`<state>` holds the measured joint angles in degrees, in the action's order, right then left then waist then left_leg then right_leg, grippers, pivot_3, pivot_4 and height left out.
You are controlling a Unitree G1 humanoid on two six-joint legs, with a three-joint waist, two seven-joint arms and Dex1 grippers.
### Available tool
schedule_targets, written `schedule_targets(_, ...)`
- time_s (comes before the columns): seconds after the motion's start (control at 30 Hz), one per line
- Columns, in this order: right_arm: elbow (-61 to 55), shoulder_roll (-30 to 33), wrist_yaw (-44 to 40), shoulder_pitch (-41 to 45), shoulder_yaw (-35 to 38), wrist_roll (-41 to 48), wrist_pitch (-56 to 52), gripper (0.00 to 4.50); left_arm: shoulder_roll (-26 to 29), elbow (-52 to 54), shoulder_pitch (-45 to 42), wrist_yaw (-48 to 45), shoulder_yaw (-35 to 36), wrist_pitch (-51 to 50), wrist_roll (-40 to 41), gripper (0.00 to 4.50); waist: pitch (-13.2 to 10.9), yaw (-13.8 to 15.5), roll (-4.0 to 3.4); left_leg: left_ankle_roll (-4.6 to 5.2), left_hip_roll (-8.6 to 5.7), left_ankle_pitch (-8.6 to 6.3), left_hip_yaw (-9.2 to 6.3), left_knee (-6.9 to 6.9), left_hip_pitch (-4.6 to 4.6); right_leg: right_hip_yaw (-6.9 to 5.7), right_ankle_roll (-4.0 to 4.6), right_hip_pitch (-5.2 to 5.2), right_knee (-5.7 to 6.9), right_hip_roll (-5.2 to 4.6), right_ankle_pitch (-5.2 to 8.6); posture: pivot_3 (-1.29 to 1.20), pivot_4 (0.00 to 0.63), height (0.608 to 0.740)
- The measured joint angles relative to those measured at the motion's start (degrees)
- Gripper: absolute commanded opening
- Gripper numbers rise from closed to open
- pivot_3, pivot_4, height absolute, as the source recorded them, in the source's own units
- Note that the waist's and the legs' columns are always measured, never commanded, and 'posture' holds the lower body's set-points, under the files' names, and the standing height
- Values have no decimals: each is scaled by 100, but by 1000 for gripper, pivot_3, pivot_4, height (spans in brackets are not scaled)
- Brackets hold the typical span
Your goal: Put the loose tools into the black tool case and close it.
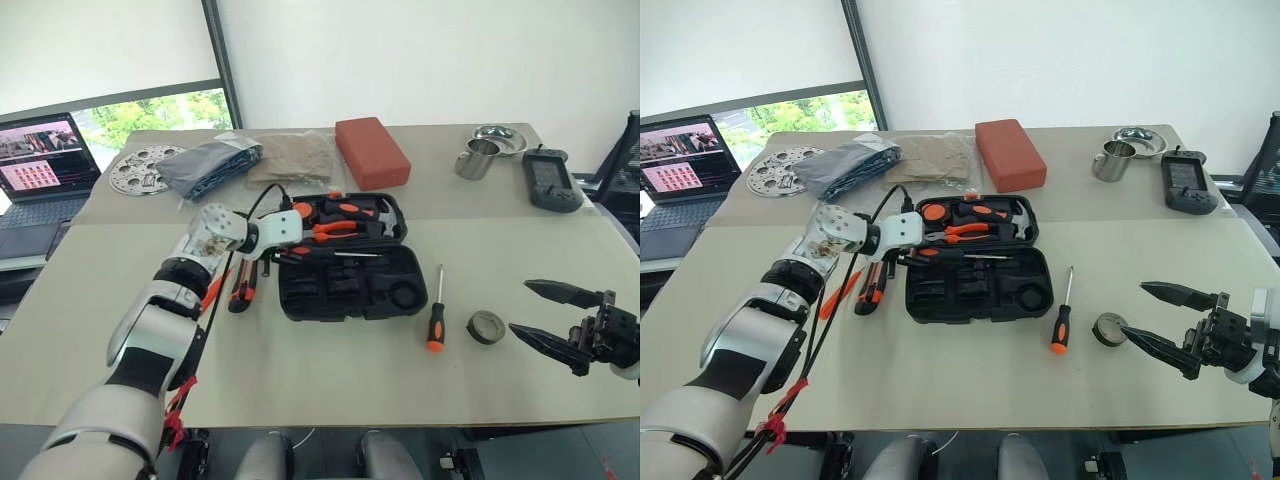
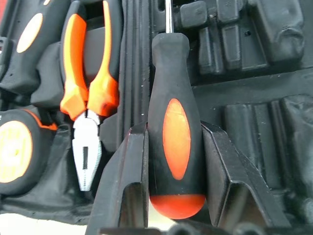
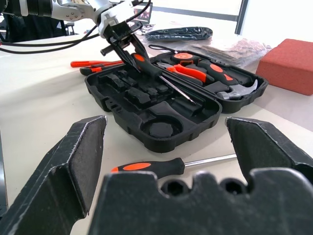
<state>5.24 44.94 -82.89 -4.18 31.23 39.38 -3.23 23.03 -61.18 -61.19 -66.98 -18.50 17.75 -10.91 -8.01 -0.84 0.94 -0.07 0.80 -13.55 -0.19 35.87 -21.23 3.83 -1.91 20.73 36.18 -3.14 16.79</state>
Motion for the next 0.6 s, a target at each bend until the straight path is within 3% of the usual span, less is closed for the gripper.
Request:
schedule_targets(0.13,12,0,-28,17,-48,-14,25,4500,-10,3,2,42,112,-39,8,4423,0,-7,-1,0,1,0,0,0,0,0,-1,0,0,1,1,0,150,707)
schedule_targets(0.4,90,0,-36,107,-125,-46,29,4500,-34,84,4,203,562,-35,329,4423,1,4,-1,0,0,0,-3,2,8,-2,18,1,0,-1,-11,0,150,707)
schedule_targets(0.5,94,0,-34,120,-143,-61,29,4500,-236,330,-60,-93,1019,-172,925,3656,2,17,-3,0,-2,0,-4,5,8,-2,22,1,-1,-2,-14,0,150,707)
schedule_targets(0.6,93,-1,-27,139,-158,-83,29,4500,-425,522,-105,-177,1269,-212,1289,2556,4,17,-7,0,-3,0,-5,7,7,-2,21,1,-2,-3,-15,0,150,707)
